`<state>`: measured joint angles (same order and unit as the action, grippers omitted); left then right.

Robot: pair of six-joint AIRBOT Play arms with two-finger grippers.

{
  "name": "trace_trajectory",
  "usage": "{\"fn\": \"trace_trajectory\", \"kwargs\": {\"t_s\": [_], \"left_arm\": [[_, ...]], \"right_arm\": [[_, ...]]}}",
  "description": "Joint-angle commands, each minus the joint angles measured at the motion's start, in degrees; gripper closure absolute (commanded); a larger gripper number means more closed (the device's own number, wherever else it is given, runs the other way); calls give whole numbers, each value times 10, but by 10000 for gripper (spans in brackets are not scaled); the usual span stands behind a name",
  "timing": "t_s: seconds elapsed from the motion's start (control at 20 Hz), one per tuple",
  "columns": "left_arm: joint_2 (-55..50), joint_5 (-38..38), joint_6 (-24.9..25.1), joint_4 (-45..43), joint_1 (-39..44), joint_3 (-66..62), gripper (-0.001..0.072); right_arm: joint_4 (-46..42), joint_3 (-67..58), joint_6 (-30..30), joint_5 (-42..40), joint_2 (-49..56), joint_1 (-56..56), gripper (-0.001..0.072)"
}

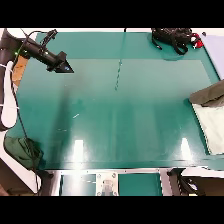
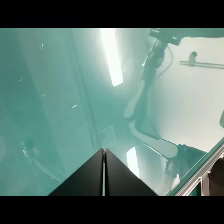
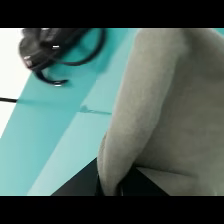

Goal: Fold the shirts.

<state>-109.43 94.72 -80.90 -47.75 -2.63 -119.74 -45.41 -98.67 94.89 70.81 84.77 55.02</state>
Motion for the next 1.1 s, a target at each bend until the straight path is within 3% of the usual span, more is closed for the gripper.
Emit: {"fn": "trace_trajectory", "kwargs": {"t_s": [0.0,0.15,0.35,0.65,0.85,1.05], "left_arm": [[0,-1,-1,2,0,-1,680],[0,-1,-1,2,0,-1,680],[0,3,-1,2,1,1,679],[0,12,0,3,1,49,679],[0,24,5,20,1,49,680],[0,33,10,32,1,49,679]], "right_arm": [[30,14,5,-40,0,-1,688],[93,-16,7,-80,0,-10,688],[81,-33,64,-62,-1,-10,688],[-128,2,209,49,-49,-9,689],[-285,70,229,109,-117,8,689],[-382,161,236,133,-168,40,688]]}}
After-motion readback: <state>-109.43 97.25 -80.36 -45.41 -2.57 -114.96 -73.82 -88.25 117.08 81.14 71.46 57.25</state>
